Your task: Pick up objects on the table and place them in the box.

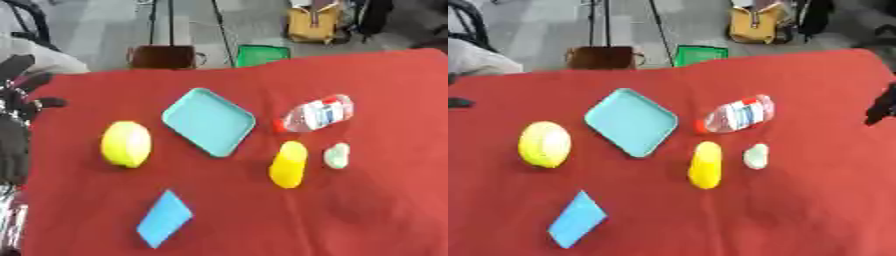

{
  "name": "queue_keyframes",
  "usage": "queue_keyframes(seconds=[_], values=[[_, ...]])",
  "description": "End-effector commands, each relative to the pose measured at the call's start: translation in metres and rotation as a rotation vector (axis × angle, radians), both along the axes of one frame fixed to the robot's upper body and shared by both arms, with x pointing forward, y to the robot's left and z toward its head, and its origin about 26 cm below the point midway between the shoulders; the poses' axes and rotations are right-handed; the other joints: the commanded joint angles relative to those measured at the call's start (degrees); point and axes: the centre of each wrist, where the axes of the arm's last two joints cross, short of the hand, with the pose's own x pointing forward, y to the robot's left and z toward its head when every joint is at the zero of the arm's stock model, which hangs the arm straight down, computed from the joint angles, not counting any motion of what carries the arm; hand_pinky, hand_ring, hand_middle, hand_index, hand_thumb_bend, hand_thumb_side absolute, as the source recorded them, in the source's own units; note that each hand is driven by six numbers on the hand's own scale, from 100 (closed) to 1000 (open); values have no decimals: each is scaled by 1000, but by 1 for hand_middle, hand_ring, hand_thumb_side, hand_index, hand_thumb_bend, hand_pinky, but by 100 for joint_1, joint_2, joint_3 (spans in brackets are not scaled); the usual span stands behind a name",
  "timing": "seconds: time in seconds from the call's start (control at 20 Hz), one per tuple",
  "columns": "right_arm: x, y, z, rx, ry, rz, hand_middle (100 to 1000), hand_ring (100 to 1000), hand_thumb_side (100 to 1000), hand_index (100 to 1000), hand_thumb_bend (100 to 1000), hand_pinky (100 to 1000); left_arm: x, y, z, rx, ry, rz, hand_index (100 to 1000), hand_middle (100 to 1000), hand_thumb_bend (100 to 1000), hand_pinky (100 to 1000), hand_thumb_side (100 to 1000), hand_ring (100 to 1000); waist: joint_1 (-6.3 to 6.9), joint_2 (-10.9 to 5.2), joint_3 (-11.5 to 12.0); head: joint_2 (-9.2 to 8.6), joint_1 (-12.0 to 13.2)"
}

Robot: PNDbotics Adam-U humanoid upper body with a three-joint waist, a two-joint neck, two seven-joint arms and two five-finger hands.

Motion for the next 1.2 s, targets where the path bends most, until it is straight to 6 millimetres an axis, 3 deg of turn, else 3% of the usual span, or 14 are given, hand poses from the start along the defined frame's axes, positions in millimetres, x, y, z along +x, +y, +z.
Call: queue_keyframes(seconds=[0.05,0.8,0.85,1.0,1.05,1.1,1.15,1.2], values=[[0,-1,11,-52,-61,26,634,631,689,798,100,574,-2,4,10,31,-30,5,927,886,519,639,860,833,-25,-86,4,-47,-6],[0,-1,11,-57,-61,26,635,630,688,798,100,574,-2,5,10,42,-32,13,927,886,507,639,857,832,-2,-71,2,-37,-12],[0,-1,11,-57,-61,26,635,630,688,798,100,574,-2,6,11,51,-32,19,928,878,482,645,810,827,0,-71,4,-35,-16],[-1,-3,11,-61,-59,22,635,630,688,798,100,574,-9,26,17,273,-37,145,937,859,480,663,738,814,6,-85,0,-30,-29],[-1,-3,11,-62,-59,21,635,630,688,798,100,574,-10,29,18,326,-37,175,937,844,518,681,693,803,9,-87,-3,-28,-27],[-1,-3,11,-64,-58,20,635,629,689,798,100,574,-13,37,22,462,-20,218,937,822,651,737,646,801,31,-96,-6,-12,-40],[-1,-3,11,-66,-57,21,635,629,689,798,100,574,-15,43,26,606,0,269,937,822,651,737,646,801,42,-103,-15,1,-42],[-1,-3,11,-67,-56,22,635,629,690,798,100,574,-16,45,28,730,25,309,942,828,717,772,653,829,57,-108,-28,10,-42]])
